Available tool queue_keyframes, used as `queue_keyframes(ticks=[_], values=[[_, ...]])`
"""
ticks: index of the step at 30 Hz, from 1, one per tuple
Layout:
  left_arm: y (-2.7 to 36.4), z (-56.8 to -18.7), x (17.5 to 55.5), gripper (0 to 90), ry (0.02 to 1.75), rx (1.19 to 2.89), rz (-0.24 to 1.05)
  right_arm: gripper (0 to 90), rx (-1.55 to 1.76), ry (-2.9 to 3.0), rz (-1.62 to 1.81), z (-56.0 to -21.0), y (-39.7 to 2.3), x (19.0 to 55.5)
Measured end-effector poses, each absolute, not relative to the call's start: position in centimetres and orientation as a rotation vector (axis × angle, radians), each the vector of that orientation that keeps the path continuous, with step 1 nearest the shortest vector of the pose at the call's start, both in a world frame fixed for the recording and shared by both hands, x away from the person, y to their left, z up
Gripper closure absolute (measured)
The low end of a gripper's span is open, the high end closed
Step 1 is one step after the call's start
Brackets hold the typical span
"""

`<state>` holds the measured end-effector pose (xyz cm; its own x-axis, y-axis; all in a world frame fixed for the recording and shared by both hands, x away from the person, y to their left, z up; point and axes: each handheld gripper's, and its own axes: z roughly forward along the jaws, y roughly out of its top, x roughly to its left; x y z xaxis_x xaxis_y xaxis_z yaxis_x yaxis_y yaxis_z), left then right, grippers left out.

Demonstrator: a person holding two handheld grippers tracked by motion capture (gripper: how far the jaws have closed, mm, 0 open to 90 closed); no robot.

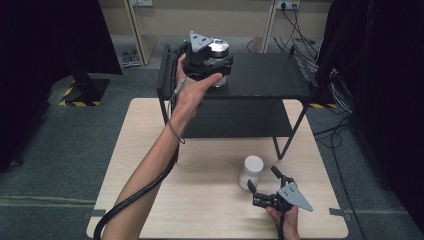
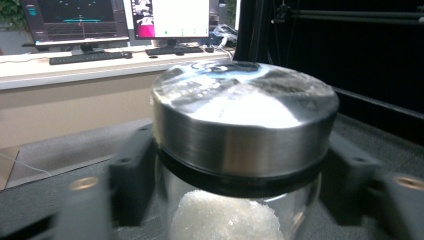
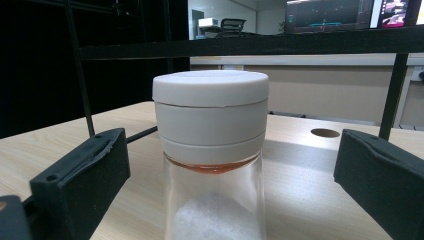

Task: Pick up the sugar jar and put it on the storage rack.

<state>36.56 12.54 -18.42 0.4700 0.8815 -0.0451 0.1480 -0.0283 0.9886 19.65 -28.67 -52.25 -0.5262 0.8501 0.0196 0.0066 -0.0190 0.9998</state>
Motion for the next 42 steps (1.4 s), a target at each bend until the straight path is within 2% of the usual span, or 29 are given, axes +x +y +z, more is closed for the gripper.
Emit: queue_keyframes(ticks=[4,5,20,42], values=[[12.5,-18.4,35.9,2.0,0.961,1.475,0.777,1.4,0.911,1.590,1.622,-52.3,-28.7,19.6],[12.6,-18.3,35.8,0.0,0.966,1.470,0.766,1.1,0.913,1.589,1.620,-52.2,-28.7,19.6],[13.9,-18.7,33.9,0.0,0.953,1.437,0.710,0.8,0.913,1.588,1.619,-52.3,-28.6,19.6],[16.5,-19.3,30.3,0.0,0.835,1.454,0.639,0.5,0.915,1.588,1.613,-52.3,-28.6,19.5]])
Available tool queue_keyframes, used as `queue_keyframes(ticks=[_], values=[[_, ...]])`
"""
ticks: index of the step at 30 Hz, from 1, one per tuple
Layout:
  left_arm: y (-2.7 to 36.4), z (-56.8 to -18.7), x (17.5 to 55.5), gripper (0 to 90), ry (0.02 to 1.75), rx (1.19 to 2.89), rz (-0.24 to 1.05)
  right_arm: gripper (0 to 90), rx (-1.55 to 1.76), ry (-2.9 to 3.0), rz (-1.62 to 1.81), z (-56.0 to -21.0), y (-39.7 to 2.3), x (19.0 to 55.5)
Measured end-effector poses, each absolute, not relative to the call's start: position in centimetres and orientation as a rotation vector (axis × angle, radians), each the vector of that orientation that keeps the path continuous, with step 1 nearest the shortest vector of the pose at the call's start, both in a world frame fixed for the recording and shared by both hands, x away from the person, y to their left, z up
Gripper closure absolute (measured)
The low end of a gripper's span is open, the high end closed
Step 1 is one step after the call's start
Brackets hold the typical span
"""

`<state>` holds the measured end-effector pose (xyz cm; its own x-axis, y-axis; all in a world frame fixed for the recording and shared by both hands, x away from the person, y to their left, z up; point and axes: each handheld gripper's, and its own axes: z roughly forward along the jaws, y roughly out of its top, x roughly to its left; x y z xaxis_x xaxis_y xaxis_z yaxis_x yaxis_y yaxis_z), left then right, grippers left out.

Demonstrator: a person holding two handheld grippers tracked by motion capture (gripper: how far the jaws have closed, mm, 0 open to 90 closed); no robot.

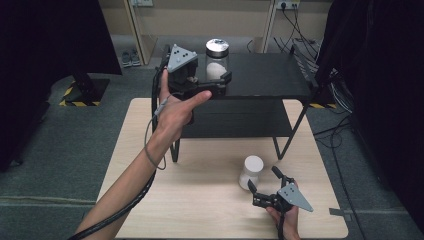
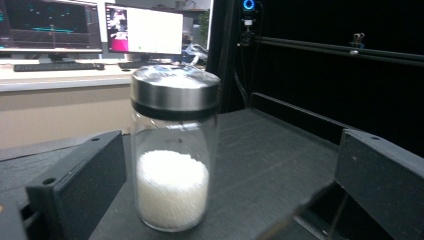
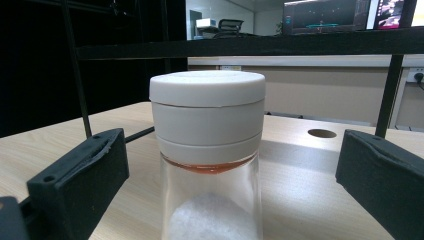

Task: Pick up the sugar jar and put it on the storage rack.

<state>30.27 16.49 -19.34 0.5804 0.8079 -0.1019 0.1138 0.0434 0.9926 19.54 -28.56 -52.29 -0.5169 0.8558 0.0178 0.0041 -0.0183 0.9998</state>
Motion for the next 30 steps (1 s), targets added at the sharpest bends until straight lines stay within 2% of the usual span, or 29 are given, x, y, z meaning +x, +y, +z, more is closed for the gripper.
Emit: queue_keyframes(ticks=[15,30], values=[[18.4,-23.5,27.3,0.0,0.783,1.444,0.558,0.3,0.912,1.590,1.610,-52.3,-28.5,19.5],[19.1,-31.1,25.0,0.0,0.746,1.467,0.627,0.3,0.911,1.593,1.608,-52.4,-28.5,19.5]])
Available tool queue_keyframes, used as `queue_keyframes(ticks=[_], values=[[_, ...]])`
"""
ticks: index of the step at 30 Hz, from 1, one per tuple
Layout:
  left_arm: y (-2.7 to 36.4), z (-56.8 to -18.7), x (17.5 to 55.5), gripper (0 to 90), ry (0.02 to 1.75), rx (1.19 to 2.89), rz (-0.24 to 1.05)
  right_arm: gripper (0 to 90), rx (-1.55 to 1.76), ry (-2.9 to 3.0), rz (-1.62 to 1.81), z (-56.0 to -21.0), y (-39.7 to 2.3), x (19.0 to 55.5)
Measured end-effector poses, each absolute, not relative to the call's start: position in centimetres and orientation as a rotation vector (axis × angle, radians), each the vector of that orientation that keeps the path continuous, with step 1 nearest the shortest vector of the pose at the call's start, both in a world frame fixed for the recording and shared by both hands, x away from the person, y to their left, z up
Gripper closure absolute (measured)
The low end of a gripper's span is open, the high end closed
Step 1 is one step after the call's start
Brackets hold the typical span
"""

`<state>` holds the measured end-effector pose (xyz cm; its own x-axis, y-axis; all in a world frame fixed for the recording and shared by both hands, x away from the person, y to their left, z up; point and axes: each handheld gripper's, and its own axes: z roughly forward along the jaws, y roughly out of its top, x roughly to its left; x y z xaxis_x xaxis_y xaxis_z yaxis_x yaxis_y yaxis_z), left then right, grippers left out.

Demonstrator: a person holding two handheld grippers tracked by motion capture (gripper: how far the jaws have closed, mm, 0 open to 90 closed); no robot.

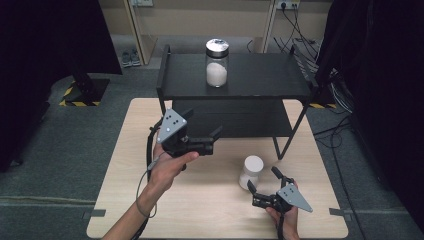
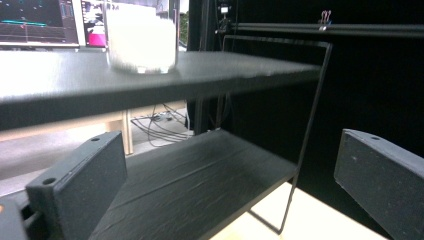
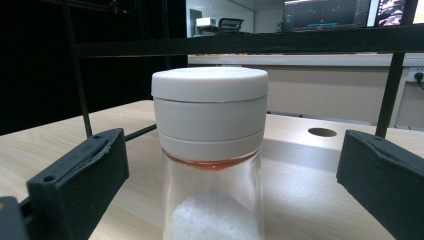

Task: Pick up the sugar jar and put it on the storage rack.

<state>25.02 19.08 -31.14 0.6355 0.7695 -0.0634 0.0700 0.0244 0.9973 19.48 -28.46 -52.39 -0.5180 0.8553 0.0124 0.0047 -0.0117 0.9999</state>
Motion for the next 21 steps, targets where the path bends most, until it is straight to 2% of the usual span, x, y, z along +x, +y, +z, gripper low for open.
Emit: queue_keyframes(ticks=[8,21], values=[[19.1,-34.2,23.9,0.0,0.732,1.481,0.672,0.3,0.912,1.593,1.607,-52.4,-28.4,19.5],[19.6,-39.1,23.2,0.0,0.718,1.481,0.650,0.4,0.909,1.594,1.603,-52.4,-28.5,19.4]])
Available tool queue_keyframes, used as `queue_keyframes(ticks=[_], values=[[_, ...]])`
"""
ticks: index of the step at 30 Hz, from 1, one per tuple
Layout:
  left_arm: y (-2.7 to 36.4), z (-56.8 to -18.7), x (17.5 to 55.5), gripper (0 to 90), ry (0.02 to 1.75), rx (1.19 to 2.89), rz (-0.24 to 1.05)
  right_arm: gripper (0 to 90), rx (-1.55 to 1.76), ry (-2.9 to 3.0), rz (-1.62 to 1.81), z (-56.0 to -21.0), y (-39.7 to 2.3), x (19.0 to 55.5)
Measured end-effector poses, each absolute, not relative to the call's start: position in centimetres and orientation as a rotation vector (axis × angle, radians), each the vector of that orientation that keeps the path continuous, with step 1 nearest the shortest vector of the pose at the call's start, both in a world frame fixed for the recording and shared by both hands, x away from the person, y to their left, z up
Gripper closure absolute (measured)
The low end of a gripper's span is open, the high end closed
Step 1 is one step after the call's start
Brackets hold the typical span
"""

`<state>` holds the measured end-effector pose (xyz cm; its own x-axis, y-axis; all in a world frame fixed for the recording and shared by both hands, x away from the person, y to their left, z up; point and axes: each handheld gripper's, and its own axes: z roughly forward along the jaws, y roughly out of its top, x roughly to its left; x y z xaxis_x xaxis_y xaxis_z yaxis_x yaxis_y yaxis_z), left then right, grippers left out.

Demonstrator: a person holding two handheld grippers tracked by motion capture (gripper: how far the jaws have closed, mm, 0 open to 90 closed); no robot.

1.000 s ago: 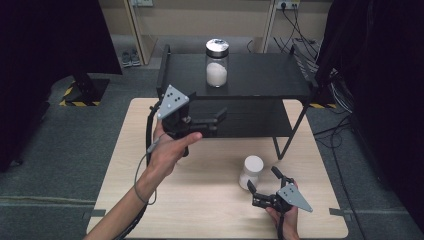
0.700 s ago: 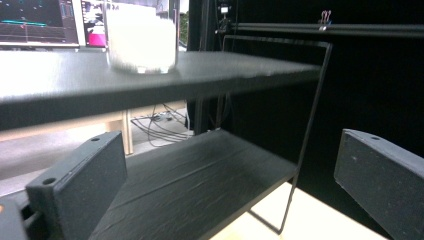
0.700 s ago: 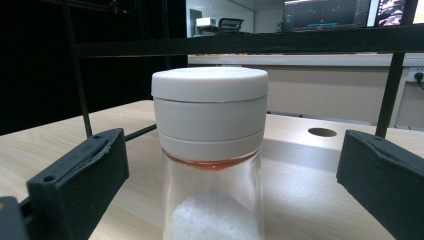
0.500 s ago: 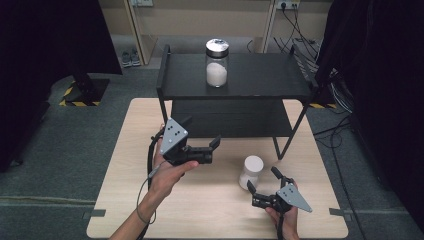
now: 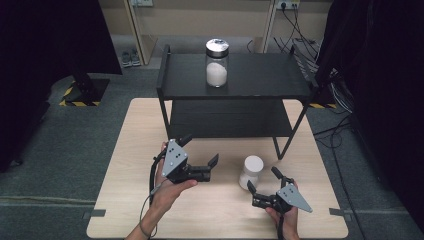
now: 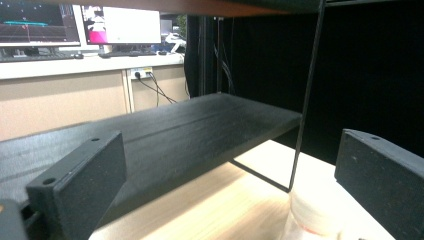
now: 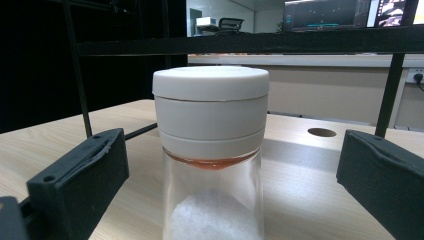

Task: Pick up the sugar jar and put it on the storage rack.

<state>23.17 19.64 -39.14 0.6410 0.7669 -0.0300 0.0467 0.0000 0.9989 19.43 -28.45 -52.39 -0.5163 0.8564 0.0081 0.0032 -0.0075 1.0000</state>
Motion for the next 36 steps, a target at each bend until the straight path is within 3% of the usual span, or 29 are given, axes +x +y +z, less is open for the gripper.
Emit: queue_keyframes(ticks=[36], values=[[23.5,-50.0,21.4,0.0,0.694,1.455,0.636,0.4,0.909,1.601,1.598,-52.5,-28.7,19.4]])
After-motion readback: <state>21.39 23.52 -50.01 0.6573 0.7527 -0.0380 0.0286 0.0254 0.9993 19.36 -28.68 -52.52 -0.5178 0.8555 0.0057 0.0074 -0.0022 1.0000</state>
